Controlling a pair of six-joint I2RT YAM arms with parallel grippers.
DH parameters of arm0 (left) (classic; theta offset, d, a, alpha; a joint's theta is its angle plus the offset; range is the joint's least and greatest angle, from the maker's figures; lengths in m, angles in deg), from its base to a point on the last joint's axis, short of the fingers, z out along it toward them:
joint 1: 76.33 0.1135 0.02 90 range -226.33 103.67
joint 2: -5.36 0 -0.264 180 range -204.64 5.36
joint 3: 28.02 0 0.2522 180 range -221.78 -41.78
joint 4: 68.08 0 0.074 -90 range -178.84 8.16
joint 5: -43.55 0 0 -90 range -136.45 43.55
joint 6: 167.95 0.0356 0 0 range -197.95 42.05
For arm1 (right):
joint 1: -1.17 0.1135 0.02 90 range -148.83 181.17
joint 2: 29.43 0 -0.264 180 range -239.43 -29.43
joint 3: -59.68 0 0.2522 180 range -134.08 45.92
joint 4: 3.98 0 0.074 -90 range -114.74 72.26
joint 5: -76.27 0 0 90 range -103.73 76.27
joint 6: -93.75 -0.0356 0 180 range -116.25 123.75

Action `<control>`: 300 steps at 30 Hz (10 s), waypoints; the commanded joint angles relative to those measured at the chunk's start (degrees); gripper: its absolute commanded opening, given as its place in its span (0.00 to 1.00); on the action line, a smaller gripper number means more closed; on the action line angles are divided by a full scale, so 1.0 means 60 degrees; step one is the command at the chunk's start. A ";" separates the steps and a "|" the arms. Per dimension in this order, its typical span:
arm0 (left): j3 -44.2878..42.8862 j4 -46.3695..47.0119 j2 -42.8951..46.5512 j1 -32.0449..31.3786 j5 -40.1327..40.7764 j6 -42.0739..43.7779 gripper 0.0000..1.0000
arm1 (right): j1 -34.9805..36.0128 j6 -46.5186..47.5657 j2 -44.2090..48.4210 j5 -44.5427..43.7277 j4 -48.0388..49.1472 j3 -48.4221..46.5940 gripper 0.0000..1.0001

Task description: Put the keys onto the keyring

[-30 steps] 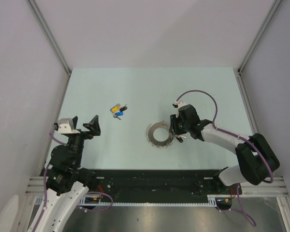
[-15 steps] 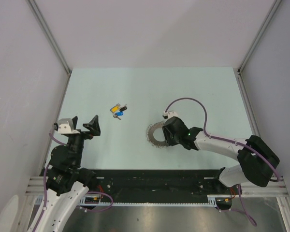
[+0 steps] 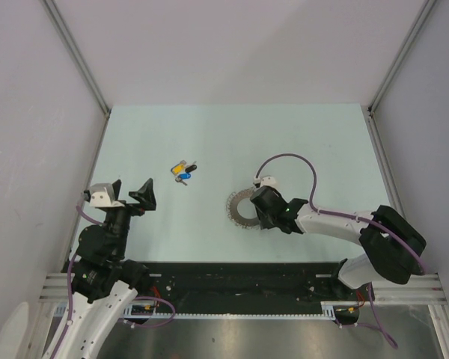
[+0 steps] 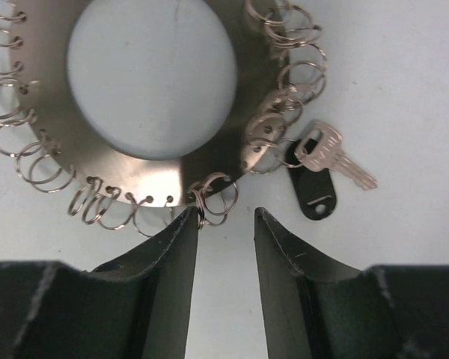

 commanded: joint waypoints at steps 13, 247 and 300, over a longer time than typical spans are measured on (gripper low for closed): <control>0.0083 0.0352 -0.0002 -0.0019 -0.0116 0.0168 1.00 | -0.0524 -0.0093 0.1097 0.1075 0.0206 -0.0260 0.36; -0.3989 -0.0673 -0.8703 -0.1835 -0.9345 0.3082 0.00 | -0.1550 0.3699 0.5918 0.6466 0.3708 0.0444 0.56; -0.2204 0.3071 -0.5833 -0.1191 -0.9007 0.1341 0.46 | -0.1330 0.4727 0.3293 0.9250 0.5506 -0.0847 0.00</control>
